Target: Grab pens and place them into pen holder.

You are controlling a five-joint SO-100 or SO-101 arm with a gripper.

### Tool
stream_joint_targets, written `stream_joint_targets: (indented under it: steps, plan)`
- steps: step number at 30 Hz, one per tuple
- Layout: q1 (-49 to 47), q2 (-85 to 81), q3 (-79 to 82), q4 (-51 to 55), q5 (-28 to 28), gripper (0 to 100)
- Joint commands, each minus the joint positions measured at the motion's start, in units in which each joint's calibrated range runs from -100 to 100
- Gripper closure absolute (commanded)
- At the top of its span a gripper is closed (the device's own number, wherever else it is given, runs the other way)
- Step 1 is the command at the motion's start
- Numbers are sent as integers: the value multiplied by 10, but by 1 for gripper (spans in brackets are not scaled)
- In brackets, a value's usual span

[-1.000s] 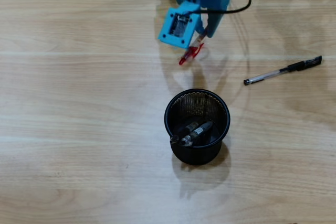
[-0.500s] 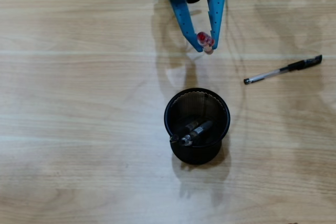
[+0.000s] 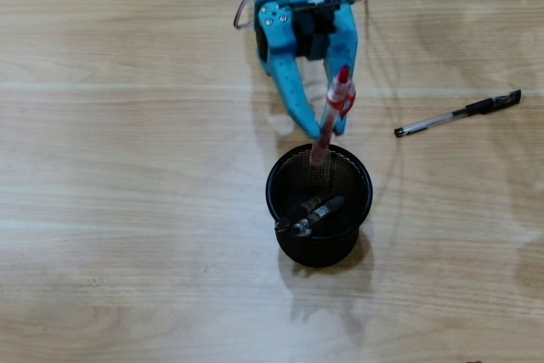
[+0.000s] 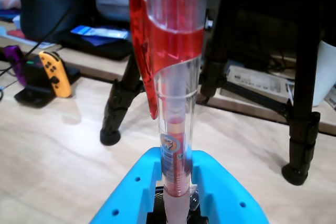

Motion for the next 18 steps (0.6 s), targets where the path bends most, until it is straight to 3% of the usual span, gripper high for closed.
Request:
stream_joint_targets:
  steps: [1,18]
  plan:
    - [4,17,13,-92,2,98]
    - [-16,76,16,-109,-16,95]
